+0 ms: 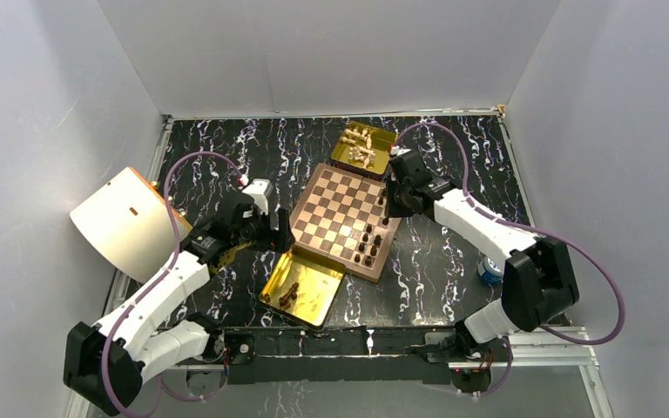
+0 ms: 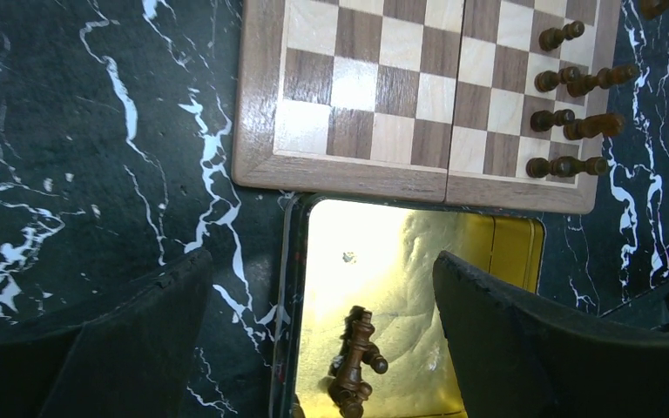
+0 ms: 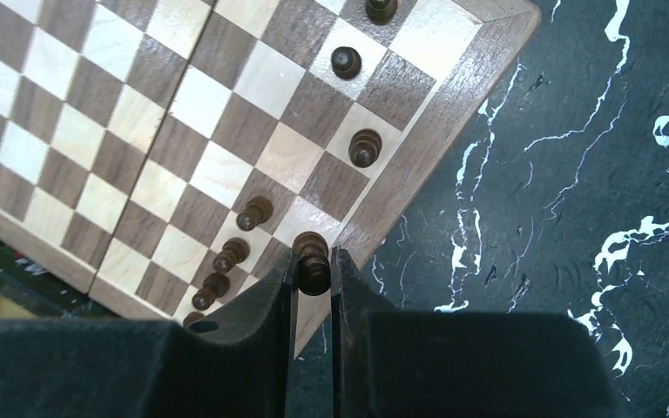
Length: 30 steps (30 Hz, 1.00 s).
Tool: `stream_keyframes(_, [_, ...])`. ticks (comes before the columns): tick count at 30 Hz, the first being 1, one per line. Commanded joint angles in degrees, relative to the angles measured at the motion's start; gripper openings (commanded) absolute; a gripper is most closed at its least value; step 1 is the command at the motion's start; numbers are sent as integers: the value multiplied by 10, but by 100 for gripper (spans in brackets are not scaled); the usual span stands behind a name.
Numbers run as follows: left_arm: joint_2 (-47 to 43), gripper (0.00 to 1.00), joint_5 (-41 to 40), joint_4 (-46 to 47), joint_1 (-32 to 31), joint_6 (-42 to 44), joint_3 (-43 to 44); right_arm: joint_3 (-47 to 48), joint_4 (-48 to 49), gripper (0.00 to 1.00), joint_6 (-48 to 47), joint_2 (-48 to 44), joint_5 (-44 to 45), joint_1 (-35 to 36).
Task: Set up the chess pieces on the board
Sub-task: Place the chess piece on the chessboard.
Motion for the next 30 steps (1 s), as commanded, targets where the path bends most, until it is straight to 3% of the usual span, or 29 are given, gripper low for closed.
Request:
stream_keyframes(1, [-47,94,-33,-1,3,25,20,27,19,13,1,16,31,2])
stream_keyframes(9, [-74,94,-78,-5,3,64,30,23,45,12,8,53,64,17])
stream_keyframes(30, [-111,94,-72,3,3,76,15,-11,90,15,2,55,139,65])
